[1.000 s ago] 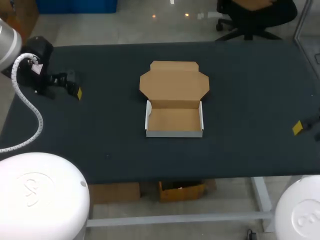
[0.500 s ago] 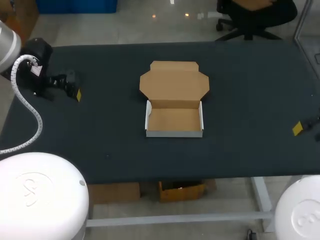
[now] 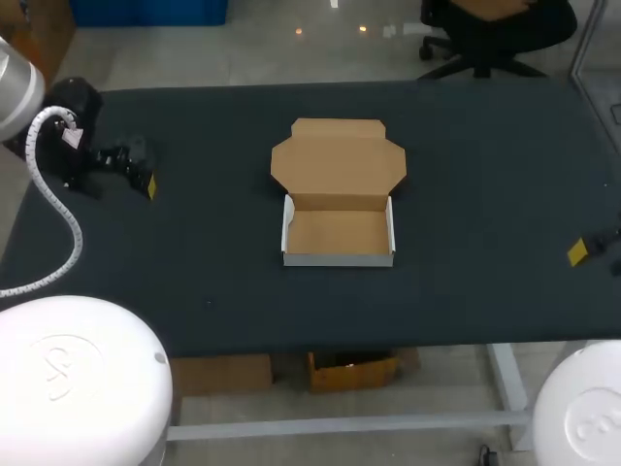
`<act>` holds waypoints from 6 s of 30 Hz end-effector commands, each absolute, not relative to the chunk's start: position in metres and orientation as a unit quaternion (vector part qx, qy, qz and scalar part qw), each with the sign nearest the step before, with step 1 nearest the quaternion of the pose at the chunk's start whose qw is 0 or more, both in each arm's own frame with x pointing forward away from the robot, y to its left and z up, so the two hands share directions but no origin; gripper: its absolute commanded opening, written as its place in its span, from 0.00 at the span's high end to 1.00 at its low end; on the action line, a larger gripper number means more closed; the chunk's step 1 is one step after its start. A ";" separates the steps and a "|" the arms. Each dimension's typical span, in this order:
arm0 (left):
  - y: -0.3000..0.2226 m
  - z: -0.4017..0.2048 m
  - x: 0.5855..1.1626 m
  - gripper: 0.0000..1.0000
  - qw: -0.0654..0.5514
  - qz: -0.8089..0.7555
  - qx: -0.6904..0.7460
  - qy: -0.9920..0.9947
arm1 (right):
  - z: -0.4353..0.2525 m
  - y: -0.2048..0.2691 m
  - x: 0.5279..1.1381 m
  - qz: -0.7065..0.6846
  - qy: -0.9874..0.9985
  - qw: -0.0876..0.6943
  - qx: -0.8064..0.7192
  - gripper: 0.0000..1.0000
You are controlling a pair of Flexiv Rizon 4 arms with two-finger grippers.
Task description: Assemble the packaging by folding the flat box into shape, placing the metal phone stand inside, and closing the box properly
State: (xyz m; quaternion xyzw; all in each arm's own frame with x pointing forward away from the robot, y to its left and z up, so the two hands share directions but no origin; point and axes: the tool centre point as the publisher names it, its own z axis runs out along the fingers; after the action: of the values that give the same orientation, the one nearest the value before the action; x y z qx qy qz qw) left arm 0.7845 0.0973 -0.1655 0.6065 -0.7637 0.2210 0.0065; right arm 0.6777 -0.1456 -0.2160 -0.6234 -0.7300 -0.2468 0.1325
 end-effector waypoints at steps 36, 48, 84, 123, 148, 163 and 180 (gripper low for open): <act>0.130 -0.239 0.863 0.00 0.027 0.121 0.710 -0.693 | -0.223 -0.144 0.685 -0.231 -0.722 0.140 -0.637 0.00; 0.144 -0.285 0.893 0.00 0.040 0.081 0.740 -0.667 | -0.223 -0.144 0.685 -0.231 -0.722 0.140 -0.637 0.00; 0.164 -0.327 0.940 0.00 0.049 0.052 0.751 -0.657 | -0.223 -0.144 0.685 -0.231 -0.722 0.140 -0.637 0.00; 0.168 -0.368 0.965 0.00 0.010 0.049 0.739 -0.672 | -0.223 -0.144 0.685 -0.231 -0.722 0.140 -0.637 0.00; 0.177 -0.390 1.004 0.00 -0.015 0.037 0.741 -0.670 | -0.223 -0.144 0.685 -0.231 -0.722 0.140 -0.637 0.00; 0.186 -0.393 1.022 0.00 -0.019 0.045 0.743 -0.668 | -0.223 -0.144 0.685 -0.231 -0.722 0.140 -0.637 0.00; 0.192 -0.396 1.040 0.00 -0.016 0.041 0.740 -0.671 | -0.223 -0.144 0.685 -0.231 -0.722 0.140 -0.637 0.00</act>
State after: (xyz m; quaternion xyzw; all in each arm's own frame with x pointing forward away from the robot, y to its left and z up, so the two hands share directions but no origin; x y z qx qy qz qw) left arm 1.0330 0.1925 -0.3939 0.7402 -0.6704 0.0474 -0.0199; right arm 0.6853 -0.1431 -0.2240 -0.6374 -0.7218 -0.2306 0.1400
